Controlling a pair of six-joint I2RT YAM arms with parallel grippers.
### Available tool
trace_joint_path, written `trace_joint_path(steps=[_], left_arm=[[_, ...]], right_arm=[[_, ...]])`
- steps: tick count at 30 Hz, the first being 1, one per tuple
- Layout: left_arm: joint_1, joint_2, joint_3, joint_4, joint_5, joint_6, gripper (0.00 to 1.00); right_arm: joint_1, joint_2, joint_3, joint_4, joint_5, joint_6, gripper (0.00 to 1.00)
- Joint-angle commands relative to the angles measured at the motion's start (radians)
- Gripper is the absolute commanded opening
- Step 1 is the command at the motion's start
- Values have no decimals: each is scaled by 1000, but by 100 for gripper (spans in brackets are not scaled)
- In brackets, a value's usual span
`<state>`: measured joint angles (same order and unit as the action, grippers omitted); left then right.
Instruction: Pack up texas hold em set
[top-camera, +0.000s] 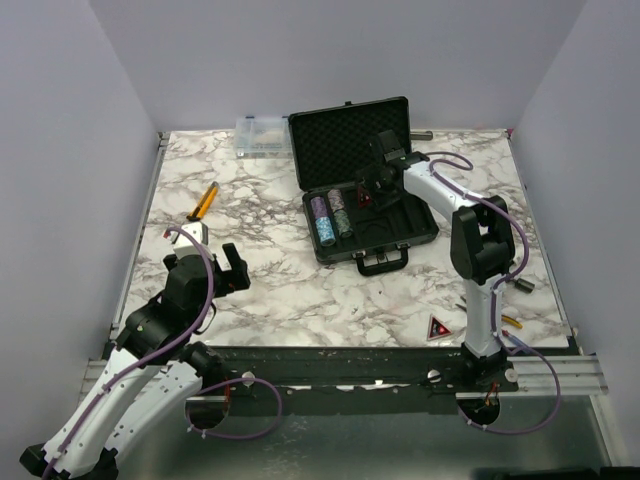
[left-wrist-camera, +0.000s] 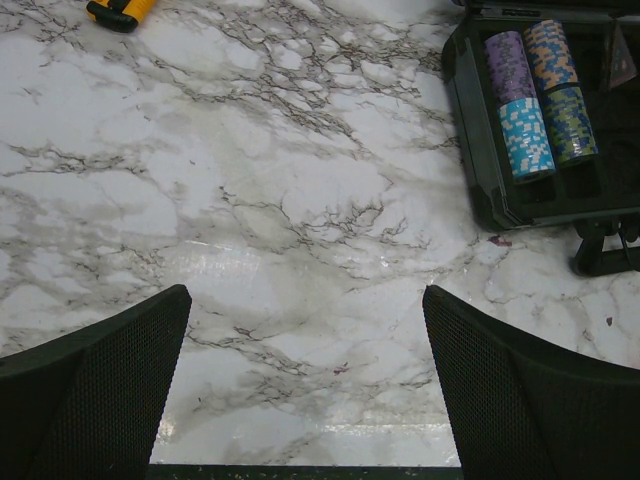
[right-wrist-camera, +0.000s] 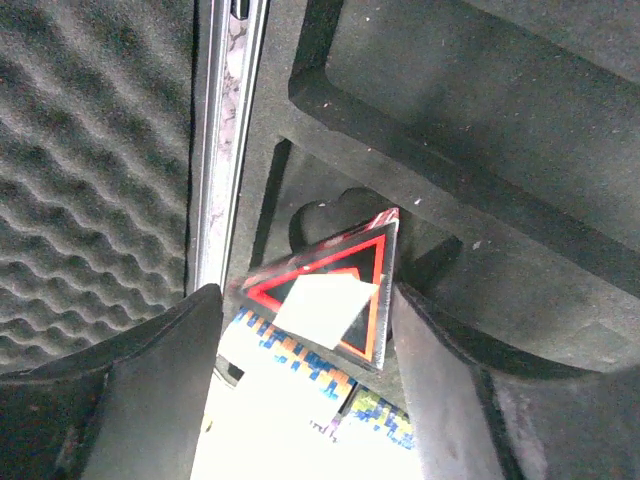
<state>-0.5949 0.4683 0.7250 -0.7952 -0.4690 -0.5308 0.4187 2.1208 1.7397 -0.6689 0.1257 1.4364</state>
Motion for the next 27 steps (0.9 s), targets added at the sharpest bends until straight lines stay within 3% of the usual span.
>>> trace_joint_path(steps=[1,11,27], left_arm=[[4,-2,-11,4,-12,2,98],[4,23,-5,4,-1,5,98],[4,33,-3,3,7,6,98]], right_arm=[[-4,17,-22,-39,20,8,74],[-3,-19,-38,-15,20,-41,100],[-4,-162,-71,-39,44,-271,100]])
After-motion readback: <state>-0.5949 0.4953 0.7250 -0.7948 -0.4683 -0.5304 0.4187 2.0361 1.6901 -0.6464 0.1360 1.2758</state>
